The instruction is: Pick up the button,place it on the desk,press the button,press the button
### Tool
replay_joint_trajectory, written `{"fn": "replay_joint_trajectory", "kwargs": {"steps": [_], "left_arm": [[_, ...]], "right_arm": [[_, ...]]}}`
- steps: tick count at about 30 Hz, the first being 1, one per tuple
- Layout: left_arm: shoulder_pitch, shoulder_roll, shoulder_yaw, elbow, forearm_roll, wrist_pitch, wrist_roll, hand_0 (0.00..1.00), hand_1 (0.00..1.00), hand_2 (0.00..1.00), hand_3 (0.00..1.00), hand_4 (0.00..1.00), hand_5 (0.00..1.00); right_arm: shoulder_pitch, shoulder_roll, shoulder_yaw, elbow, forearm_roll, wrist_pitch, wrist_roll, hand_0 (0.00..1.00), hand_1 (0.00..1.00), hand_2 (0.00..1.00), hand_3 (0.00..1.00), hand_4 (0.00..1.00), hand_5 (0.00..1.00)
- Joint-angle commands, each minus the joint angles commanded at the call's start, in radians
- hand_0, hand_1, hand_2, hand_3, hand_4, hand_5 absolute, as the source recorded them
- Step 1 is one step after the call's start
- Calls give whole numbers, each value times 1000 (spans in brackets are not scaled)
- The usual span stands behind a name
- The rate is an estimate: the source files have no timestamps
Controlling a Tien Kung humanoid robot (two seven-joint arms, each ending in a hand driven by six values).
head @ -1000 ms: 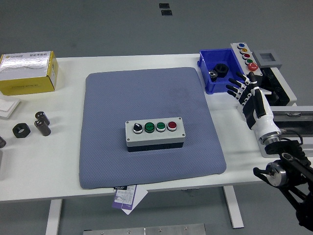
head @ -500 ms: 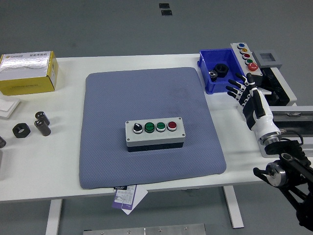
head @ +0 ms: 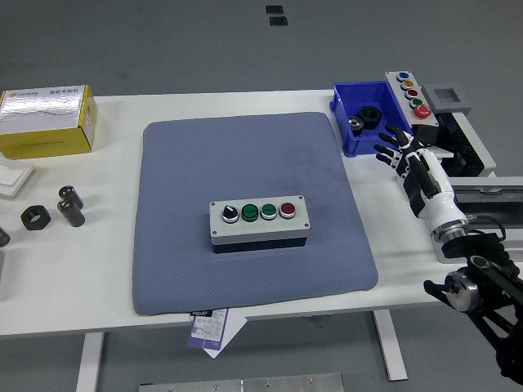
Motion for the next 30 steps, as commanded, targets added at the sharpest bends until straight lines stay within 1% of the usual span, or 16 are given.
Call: {"fn": "replay_joint_trajectory", "kwargs": {"steps": [5,6,8,10,11,16,19,22,23,26,28,29,30], "left_arm": [[1,0,-39,1,29,-2,7,898,907,920,885,956,481],[2,0,-45,1,33,1,4,997,998,998,998,998,805],[2,-1,-53,1,38,12,-9,997,998,998,998,998,805],[3,-1,-51,1,33,34,-36,997,998,998,998,998,805],[3,-1,-48,0,28,44,-49,998,998,998,998,998,939],[2,0,-1,-4,-17,122,-125,998,998,998,998,998,939],[1,0,25,-7,-34,169,-147,998,998,998,998,998,950],[2,-1,34,-8,-31,183,-141,998,998,998,998,998,950],[2,-1,37,-8,-30,186,-135,958,943,970,998,998,847],[2,-1,51,-9,-32,197,-123,958,943,970,998,998,847],[1,-2,64,-9,-38,220,-121,958,943,970,998,998,847],[0,-2,70,-9,-42,230,-123,906,886,892,998,989,597],[0,-2,74,-9,-45,237,-125,906,886,892,998,989,597]], "right_arm": [[0,0,1,-1,2,1,0,919,845,884,965,998,889],[0,0,1,-2,3,2,0,918,846,881,960,998,931],[1,0,1,-3,5,2,0,918,846,881,960,998,931],[1,1,2,-5,7,2,1,918,846,881,960,998,931],[1,1,2,-5,8,2,1,930,854,896,970,998,998],[1,1,3,-8,13,1,2,930,854,896,970,998,998],[-2,2,7,-9,17,1,5,933,859,902,971,998,998],[-3,1,13,-10,20,0,8,933,859,902,971,998,998],[-3,1,17,-10,21,0,9,933,859,902,971,998,998],[-3,-2,28,-10,21,1,10,933,859,902,971,998,998],[-3,-6,40,-9,20,0,10,933,859,902,971,998,998],[-2,-8,46,-8,19,0,10,932,858,907,978,998,998],[-2,-9,51,-7,18,0,10,932,858,907,978,998,998]]}}
